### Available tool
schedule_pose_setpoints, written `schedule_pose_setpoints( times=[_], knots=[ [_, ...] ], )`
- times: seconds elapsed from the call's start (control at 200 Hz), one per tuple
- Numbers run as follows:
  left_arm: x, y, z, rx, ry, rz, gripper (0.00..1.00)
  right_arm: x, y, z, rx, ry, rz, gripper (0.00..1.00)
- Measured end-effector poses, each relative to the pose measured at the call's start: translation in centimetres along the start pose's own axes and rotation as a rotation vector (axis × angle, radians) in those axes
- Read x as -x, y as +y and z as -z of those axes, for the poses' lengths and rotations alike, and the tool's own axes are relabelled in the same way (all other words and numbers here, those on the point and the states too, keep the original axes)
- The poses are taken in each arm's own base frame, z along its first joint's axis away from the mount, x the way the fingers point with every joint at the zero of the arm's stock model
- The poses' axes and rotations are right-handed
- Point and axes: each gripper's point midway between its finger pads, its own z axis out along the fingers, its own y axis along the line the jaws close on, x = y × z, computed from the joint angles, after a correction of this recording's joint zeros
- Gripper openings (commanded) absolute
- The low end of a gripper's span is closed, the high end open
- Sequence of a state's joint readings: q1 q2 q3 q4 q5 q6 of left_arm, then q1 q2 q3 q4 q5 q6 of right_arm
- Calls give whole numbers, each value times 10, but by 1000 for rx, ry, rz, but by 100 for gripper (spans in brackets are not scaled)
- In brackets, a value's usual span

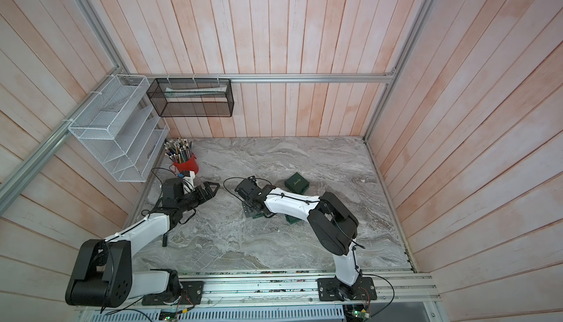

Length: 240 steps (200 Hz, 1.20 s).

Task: Take the rings out of the lift-off lid box
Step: Close the lid on the jewelry box.

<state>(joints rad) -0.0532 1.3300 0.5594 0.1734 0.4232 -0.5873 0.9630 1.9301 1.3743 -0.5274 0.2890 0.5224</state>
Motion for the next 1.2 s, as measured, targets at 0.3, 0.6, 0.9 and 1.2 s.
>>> schedule_pose_setpoints(
  times=[0.3, 0.6, 0.9, 1.2],
  knots=[
    [-2, 2, -2, 3, 9, 4, 100, 1, -1, -1, 3, 2, -6, 90],
    [-18, -18, -7, -37, 33, -22, 100, 9, -3, 13, 62, -34, -47, 91],
    [-51, -61, -16, -112, 95, -43, 99, 28, -56, 55, 212, -182, -275, 91],
    [-84, -93, -24, -181, 172, 6, 91, -1, -69, 33, 365, -111, -376, 87]
  ],
)
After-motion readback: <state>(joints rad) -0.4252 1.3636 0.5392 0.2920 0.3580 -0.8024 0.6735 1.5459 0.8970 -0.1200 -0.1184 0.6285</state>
